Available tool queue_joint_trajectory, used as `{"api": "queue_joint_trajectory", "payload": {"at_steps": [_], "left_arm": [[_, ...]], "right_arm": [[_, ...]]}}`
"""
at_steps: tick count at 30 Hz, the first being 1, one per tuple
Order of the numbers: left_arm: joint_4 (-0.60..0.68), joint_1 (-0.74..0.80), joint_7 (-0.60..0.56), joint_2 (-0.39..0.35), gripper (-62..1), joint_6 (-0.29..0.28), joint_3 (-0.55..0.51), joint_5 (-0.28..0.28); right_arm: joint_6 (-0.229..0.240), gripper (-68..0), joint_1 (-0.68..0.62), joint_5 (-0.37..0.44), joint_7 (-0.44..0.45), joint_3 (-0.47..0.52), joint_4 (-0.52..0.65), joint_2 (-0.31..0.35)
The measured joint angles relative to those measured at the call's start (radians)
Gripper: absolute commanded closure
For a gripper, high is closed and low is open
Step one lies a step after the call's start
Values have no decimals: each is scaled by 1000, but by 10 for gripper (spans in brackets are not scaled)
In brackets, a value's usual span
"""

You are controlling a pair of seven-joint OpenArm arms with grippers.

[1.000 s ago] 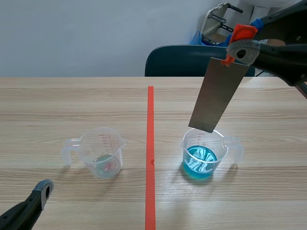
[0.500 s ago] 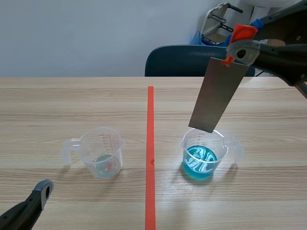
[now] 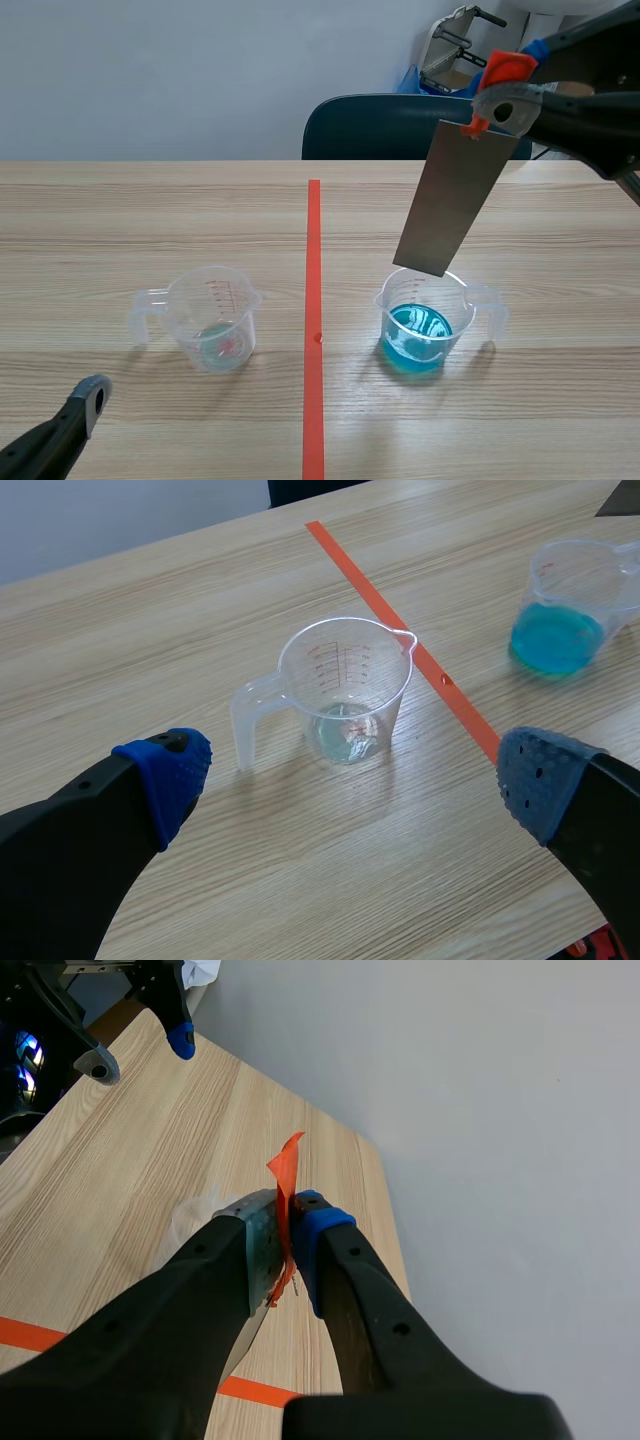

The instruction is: Do the redox reaction experiment

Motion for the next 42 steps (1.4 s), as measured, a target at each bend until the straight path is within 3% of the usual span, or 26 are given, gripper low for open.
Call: {"api": "queue_joint_trajectory", "payload": {"at_steps": [38, 42], "left_arm": [[0, 0, 0, 0, -613, 0, 0, 0], [0, 0, 0, 0, -613, 0, 0, 0]], "right_arm": [[0, -8, 0, 0, 0, 0, 0, 0], [0, -8, 0, 0, -31, 0, 0, -8]]}}
